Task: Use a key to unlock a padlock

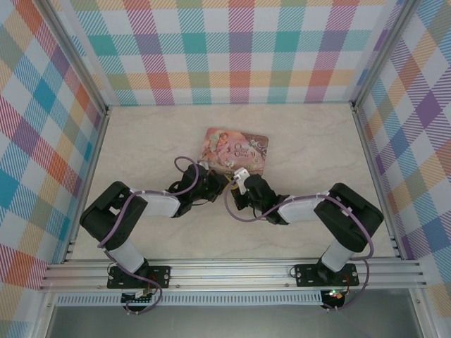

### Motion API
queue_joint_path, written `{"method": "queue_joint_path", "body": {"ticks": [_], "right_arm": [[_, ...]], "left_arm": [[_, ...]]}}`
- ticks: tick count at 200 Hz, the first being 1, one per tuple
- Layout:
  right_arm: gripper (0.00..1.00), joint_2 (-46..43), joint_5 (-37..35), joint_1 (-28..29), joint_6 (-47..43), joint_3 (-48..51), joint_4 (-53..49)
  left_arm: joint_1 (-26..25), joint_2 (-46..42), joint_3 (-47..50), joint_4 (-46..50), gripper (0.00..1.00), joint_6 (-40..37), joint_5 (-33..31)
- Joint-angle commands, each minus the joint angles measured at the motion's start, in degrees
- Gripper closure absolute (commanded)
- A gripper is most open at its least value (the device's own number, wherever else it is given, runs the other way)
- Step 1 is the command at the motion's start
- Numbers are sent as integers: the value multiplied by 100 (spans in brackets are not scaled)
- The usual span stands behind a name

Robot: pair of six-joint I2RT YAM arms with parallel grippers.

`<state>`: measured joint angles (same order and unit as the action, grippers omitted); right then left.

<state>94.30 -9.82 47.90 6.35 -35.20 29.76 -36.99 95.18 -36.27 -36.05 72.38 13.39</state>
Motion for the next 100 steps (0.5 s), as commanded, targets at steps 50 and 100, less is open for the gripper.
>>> {"method": "queue_joint_path", "body": {"ticks": [50, 100], "right_arm": [[54, -966, 1835, -707, 266, 456, -302], [50, -1113, 3316, -1524, 1927, 428, -187]], "left_arm": [[-45, -91, -29, -39, 100, -417, -38], [-38, -132, -46, -50, 100, -543, 23]]}}
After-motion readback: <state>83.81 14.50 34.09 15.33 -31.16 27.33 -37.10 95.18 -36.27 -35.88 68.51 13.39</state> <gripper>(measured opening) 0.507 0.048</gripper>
